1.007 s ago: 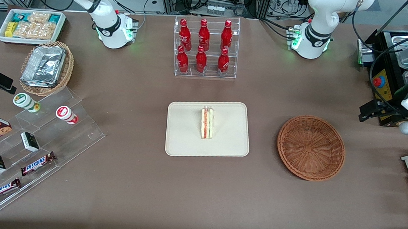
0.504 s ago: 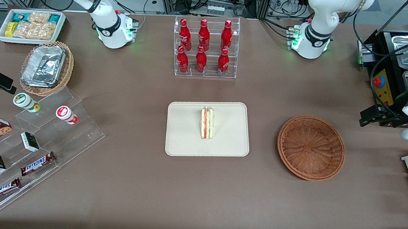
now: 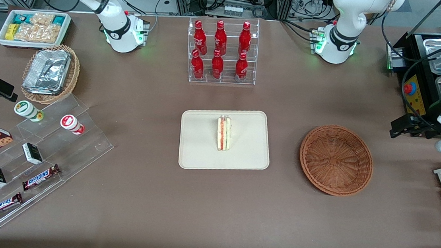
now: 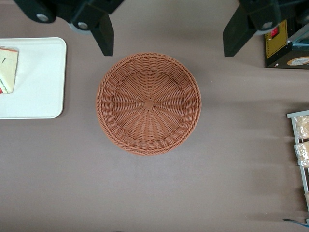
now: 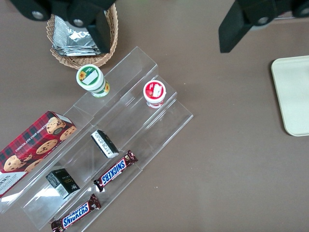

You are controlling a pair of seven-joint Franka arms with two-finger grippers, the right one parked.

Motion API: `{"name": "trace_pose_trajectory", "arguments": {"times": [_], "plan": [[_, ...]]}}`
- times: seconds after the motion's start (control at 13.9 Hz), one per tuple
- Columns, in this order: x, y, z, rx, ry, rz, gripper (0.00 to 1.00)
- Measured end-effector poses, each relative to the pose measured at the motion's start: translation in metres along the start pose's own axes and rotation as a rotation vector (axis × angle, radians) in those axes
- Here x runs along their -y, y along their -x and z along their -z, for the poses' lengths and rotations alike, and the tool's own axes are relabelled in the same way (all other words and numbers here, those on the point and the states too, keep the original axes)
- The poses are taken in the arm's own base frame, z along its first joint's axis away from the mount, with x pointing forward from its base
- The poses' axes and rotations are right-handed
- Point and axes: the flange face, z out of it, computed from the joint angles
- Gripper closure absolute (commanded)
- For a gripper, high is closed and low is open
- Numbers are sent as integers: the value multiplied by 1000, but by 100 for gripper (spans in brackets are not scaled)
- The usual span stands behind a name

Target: Place sandwich from basket to tray

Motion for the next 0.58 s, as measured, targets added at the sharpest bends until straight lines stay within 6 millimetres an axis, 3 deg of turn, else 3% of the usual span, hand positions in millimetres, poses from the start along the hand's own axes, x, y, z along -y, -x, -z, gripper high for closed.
{"name": "trace_pose_trajectory", "arguments": {"times": [0.29, 0.58], "plan": [[1, 4, 4, 12, -2, 2, 0], [9, 23, 15, 27, -6, 13, 0]]}}
